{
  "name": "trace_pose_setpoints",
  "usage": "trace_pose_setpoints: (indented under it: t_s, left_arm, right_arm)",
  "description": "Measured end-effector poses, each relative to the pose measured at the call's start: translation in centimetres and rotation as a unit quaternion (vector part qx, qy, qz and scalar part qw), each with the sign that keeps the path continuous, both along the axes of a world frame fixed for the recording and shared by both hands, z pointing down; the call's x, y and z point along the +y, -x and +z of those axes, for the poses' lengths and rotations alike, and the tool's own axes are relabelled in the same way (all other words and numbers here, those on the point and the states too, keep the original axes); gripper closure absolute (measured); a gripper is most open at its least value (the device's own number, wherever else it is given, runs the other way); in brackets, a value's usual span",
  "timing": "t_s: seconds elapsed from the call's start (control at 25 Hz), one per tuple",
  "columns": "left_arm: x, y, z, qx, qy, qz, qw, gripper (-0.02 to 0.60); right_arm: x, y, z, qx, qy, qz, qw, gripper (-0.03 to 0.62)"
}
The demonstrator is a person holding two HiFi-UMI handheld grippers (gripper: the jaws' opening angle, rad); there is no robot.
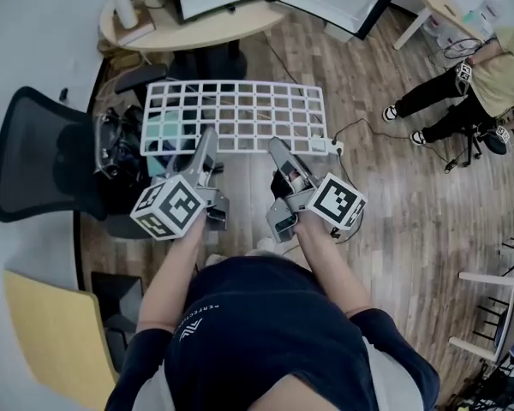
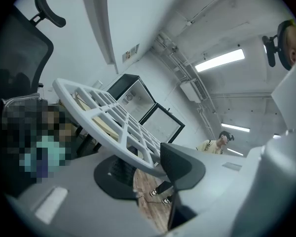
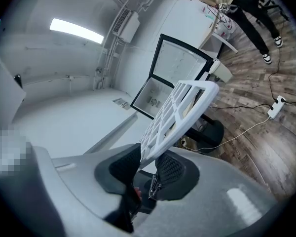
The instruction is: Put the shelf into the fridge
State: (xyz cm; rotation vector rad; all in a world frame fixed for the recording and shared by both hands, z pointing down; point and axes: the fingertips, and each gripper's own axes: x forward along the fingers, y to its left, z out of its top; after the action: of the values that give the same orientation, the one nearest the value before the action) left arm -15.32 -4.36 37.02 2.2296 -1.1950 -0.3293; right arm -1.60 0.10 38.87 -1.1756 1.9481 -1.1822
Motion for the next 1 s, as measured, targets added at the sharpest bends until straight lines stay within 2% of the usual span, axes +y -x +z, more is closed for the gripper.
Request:
trace_pose_setpoints:
  t_s: [0.32, 0.48, 0.64, 0.84, 1.0]
  left_arm:
    - [-0.8, -2.8, 1.1, -0.009, 0.004, -0.002, 0.9999, 0.428]
    - [-1.5, -4.0, 1.2, -0.009, -0.012, -0.011, 0.9998, 0.426]
    - [-5.8, -6.9, -0.3, -0.009, -0.012, -0.017, 0.9998, 0.422]
    - [-12.2, -8.0, -0.4, -0.002, 0.000, -0.024, 0.9997, 0.420]
    - [-12.7, -7.9, -0.1, -0.008, 0.003, -0.037, 0.9993, 0.420]
  right_arm:
    - [-1.0, -2.7, 1.0, 0.004, 0.004, -0.009, 1.000, 0.493]
    - [-1.8, -4.0, 1.4, 0.014, -0.001, -0.020, 1.000, 0.491]
    - [-6.5, -7.1, -0.2, 0.019, -0.005, -0.023, 1.000, 0.491]
    - [-13.3, -8.2, -1.1, 0.034, -0.010, -0.024, 0.999, 0.488]
    - [-13.9, -8.3, -0.5, 0.033, -0.008, -0.026, 0.999, 0.485]
